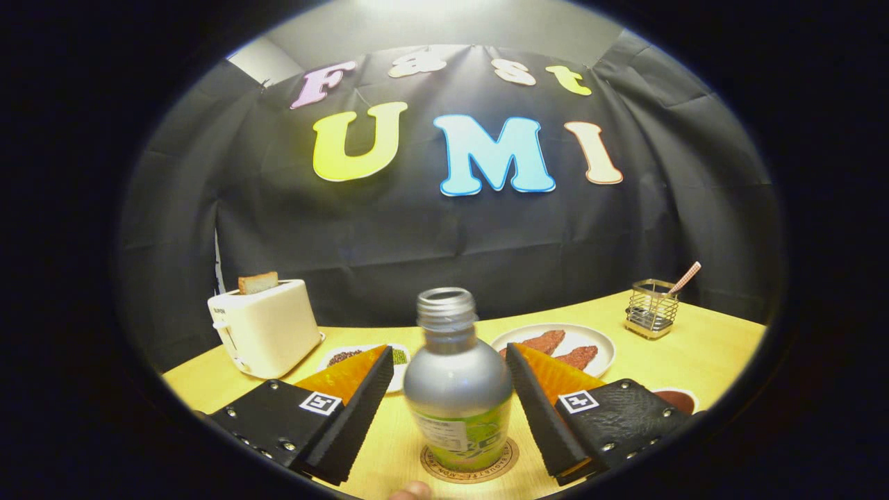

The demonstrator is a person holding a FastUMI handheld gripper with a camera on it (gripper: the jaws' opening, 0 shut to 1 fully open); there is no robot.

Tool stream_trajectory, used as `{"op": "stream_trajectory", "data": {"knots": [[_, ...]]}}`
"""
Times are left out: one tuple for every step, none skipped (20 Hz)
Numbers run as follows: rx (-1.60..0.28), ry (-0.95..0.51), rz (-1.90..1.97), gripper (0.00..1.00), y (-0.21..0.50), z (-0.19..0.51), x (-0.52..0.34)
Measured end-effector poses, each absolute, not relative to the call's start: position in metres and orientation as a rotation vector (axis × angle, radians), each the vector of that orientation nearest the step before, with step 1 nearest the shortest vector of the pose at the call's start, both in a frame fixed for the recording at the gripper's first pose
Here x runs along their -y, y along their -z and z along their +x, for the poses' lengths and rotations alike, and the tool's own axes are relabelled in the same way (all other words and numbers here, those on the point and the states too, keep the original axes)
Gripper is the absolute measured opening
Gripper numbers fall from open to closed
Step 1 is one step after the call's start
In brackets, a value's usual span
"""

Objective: Take the bottle from table, then pour the juice into the cup, finally place the bottle on the coaster

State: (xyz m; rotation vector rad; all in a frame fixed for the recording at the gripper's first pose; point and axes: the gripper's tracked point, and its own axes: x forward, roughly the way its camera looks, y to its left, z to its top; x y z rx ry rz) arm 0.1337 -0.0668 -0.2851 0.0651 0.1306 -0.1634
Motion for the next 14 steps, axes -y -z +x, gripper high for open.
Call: {"op": "stream_trajectory", "data": {"knots": [[-0.119,0.182,0.057,0.98,0.274,0.128,0.072],[-0.11,0.201,0.072,0.98,0.261,0.122,0.075],[-0.116,0.229,0.095,0.98,0.25,0.114,0.078],[-0.118,0.243,0.114,0.98,0.236,0.105,0.08],[-0.124,0.245,0.13,0.98,0.22,0.098,0.08],[-0.1,0.24,0.139,0.98,0.196,0.091,0.079],[-0.082,0.233,0.142,0.98,0.175,0.085,0.079],[-0.065,0.217,0.139,0.98,0.152,0.079,0.076],[-0.046,0.197,0.117,0.98,0.131,0.075,0.072],[-0.031,0.182,0.083,0.99,0.111,0.07,0.069],[-0.008,0.175,0.047,0.99,0.09,0.064,0.069],[0.018,0.161,0.025,0.99,0.071,0.058,0.066],[0.047,0.145,0.022,0.99,0.055,0.053,0.061],[0.067,0.123,0.024,0.99,0.044,0.048,0.055]]}}
